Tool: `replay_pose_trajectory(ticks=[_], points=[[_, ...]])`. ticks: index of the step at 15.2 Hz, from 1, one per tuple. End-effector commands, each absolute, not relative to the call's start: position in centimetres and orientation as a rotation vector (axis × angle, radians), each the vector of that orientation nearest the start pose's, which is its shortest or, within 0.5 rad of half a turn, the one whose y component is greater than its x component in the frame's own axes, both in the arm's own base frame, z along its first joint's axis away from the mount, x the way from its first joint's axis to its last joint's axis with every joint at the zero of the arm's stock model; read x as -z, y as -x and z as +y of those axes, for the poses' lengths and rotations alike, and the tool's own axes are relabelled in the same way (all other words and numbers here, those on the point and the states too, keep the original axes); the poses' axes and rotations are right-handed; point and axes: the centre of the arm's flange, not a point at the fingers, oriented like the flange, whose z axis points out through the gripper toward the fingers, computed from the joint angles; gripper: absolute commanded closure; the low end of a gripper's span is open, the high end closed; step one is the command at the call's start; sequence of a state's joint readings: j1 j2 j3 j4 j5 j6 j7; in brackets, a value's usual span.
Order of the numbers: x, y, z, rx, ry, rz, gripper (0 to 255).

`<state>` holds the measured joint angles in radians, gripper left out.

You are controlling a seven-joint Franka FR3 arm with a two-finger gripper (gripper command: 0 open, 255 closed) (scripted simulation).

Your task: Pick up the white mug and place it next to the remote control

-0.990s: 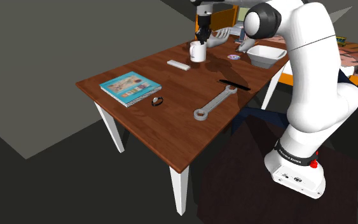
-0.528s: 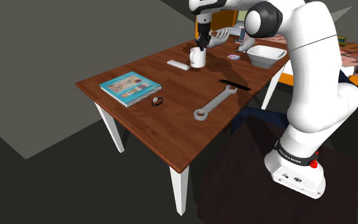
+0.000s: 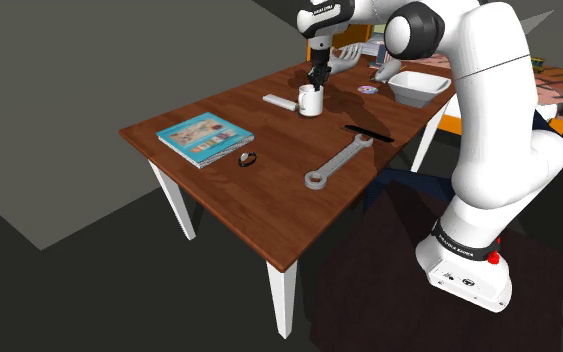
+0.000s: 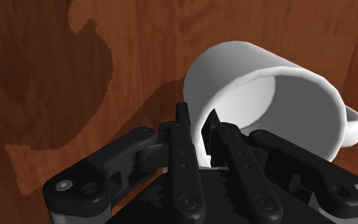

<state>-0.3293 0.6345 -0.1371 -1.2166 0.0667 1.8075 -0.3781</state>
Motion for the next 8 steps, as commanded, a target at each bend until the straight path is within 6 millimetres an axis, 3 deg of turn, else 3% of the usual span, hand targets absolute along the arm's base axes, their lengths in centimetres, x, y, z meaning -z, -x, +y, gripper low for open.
replay_pose_trajectory(ticks=[1,5,8], points=[[-39.4,-66.4,-30.0,-0.064,3.139,0.126,255],[-37.4,-66.4,-30.0,-0.064,3.139,0.126,255],[-37.4,-66.4,-30.0,-0.064,3.139,0.126,255]])
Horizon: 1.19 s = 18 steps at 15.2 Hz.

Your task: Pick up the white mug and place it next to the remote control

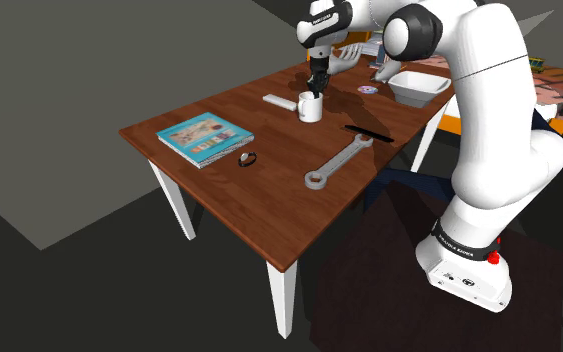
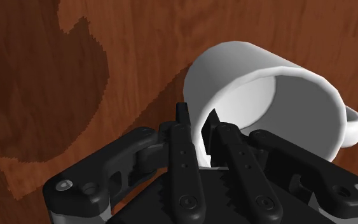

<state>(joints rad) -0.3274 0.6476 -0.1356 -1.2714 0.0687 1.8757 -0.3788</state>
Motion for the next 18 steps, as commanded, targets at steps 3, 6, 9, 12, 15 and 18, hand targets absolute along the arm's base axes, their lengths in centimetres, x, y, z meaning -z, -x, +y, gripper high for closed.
replay_pose_trajectory(ticks=[3,6,9,12,15,18], points=[[-37.4,-66.4,-30.0,-0.064,3.139,0.126,255],[-37.4,-66.4,-30.0,-0.064,3.139,0.126,0],[-37.4,-66.4,-30.0,-0.064,3.139,0.126,0],[-40.0,-66.5,-30.0,-0.064,3.139,0.126,0],[-42.4,-66.6,-30.0,-0.064,3.139,0.126,0],[-42.4,-66.6,-30.0,-0.064,3.139,0.126,0]])
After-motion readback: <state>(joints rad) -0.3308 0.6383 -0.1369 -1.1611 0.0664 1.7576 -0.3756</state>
